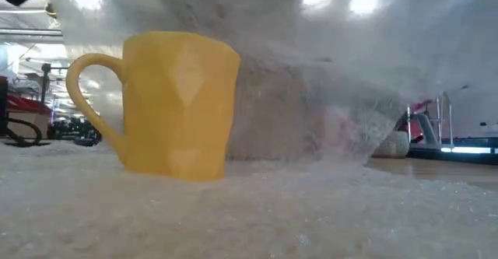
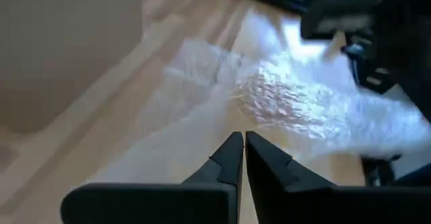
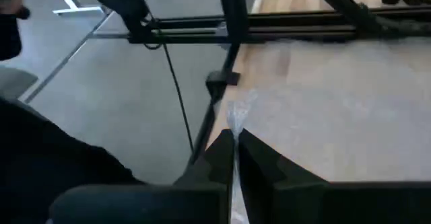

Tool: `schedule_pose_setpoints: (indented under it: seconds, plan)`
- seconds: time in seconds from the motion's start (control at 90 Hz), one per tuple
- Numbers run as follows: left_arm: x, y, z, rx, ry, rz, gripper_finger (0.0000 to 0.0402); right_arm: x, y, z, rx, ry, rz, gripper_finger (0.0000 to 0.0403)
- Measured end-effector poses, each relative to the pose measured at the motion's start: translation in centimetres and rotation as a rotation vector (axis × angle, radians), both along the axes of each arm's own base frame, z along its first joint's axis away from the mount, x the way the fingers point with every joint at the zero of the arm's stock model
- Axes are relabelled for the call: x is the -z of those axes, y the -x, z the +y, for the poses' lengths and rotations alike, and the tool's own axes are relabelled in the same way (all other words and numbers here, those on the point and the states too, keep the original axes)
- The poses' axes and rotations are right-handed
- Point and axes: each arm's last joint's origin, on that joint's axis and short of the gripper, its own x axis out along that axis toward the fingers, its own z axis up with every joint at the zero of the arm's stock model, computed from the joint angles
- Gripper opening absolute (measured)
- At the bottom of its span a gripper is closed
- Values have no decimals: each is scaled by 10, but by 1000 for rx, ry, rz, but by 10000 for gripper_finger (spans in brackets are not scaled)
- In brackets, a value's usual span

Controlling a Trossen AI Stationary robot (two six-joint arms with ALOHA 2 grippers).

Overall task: Wrap mug
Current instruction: Wrap the yellow mug with bubble wrap

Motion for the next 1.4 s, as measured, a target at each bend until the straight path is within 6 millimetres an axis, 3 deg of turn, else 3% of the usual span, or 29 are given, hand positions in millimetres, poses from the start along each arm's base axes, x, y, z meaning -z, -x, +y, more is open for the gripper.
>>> schedule_pose_setpoints:
  seconds: [0.178,0.533,0.756,0.922,1.122,1.267,1.4]
  plan:
    - [0,5,-4,17,21,-8,0,2,-12,-6,-65,-41,13,15]
    - [0,8,-6,18,28,-21,0,-3,-11,-3,-122,-45,-8,153]
    - [0,8,-6,16,33,-22,0,-8,-11,-2,-181,-78,-47,185]
    - [0,9,-7,11,58,-25,0,-7,-7,-8,-150,-41,30,153]
    - [10,8,-24,41,55,-25,0,-32,8,-20,-122,105,74,18]
    - [20,6,-44,71,83,-38,0,-45,36,-28,-79,227,227,9]
    - [26,6,-58,103,99,-52,0,-41,66,-23,-12,333,382,3]
